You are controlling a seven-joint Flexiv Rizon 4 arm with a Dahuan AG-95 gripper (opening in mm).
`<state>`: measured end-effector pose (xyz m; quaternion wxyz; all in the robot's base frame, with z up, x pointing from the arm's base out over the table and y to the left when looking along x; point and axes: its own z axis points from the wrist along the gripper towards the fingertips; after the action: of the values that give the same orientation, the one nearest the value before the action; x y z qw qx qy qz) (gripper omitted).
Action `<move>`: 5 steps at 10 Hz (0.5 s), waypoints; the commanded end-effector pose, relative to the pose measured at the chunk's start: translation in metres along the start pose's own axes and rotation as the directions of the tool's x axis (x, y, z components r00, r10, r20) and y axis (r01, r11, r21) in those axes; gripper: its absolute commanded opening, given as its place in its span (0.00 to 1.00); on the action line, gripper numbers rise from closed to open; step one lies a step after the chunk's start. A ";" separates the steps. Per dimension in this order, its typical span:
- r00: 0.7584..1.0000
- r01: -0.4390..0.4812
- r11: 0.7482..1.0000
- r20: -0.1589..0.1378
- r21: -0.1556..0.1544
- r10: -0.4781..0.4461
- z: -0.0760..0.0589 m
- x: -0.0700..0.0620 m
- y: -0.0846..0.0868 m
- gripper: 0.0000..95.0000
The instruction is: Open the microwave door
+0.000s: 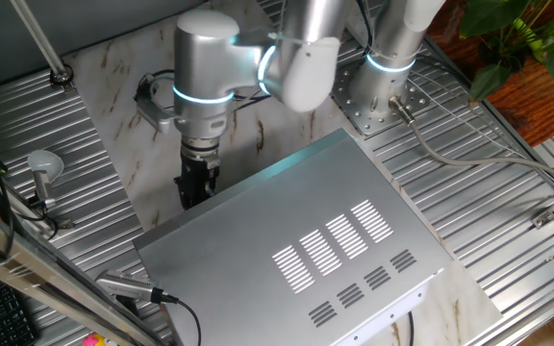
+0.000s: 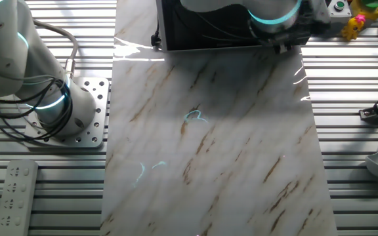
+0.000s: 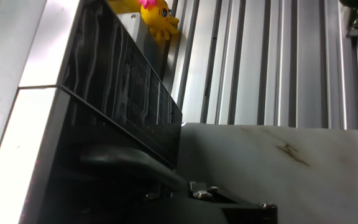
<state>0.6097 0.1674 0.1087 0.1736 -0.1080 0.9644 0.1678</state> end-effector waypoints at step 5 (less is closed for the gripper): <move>0.998 0.051 0.996 -0.026 0.067 -0.049 -0.011 -0.001 -0.006 0.20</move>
<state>0.6085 0.1581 0.1189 0.1680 -0.1286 0.9688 0.1288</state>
